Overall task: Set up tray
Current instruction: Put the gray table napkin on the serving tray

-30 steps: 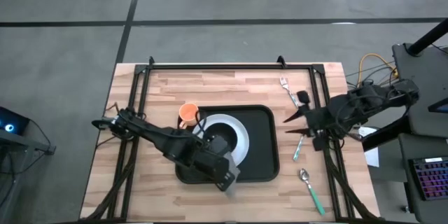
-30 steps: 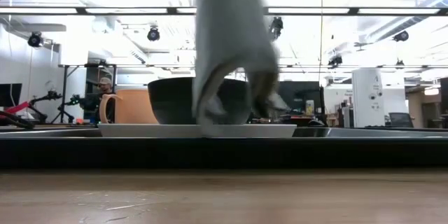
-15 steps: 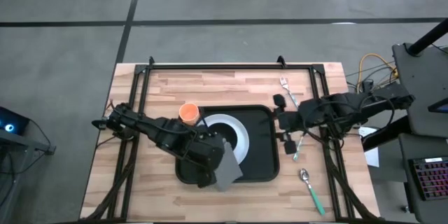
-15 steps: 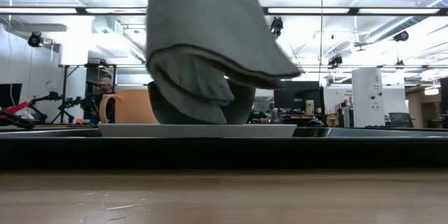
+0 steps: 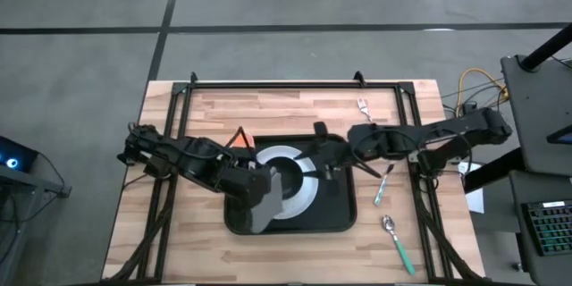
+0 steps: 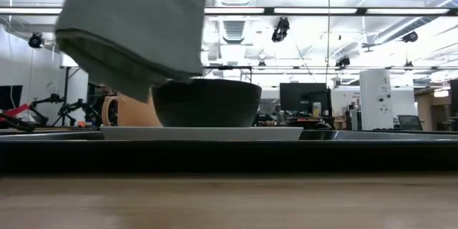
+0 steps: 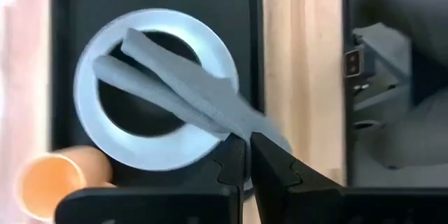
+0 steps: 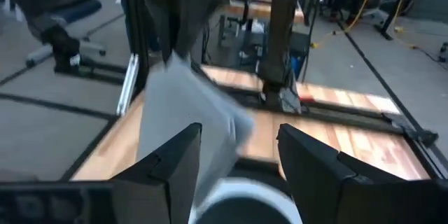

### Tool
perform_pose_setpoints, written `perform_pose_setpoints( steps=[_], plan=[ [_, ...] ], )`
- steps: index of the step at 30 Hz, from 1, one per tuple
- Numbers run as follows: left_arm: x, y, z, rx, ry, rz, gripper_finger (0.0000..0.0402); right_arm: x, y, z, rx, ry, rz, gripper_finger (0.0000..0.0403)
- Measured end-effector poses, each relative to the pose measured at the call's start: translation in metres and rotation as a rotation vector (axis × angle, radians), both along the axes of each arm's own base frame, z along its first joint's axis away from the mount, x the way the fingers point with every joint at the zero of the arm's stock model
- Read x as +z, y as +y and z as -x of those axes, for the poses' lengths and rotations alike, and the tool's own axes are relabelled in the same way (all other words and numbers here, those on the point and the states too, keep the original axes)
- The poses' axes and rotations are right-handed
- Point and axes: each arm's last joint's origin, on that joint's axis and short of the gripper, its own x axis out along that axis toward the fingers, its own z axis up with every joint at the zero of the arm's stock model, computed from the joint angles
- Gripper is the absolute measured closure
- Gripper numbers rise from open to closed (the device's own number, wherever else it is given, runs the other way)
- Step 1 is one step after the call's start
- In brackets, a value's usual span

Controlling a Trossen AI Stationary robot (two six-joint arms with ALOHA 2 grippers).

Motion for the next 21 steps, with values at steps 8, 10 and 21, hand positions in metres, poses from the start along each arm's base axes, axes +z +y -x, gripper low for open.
perform_pose_setpoints(
  steps=[8,10,21],
  plan=[
    [0.0,0.003,-0.002,-0.155,-0.034,-0.164,0.0401,0.022,0.006,-0.018,0.059,-0.002,-0.081,0.0197],
    [0.0,0.003,-0.003,-0.188,-0.039,-0.203,0.0401,0.028,0.007,-0.019,0.082,0.009,-0.094,0.0191],
    [0.004,0.004,-0.004,-0.304,-0.098,-0.375,0.0401,0.029,0.005,-0.039,0.077,0.044,-0.087,0.0172]
  ],
)
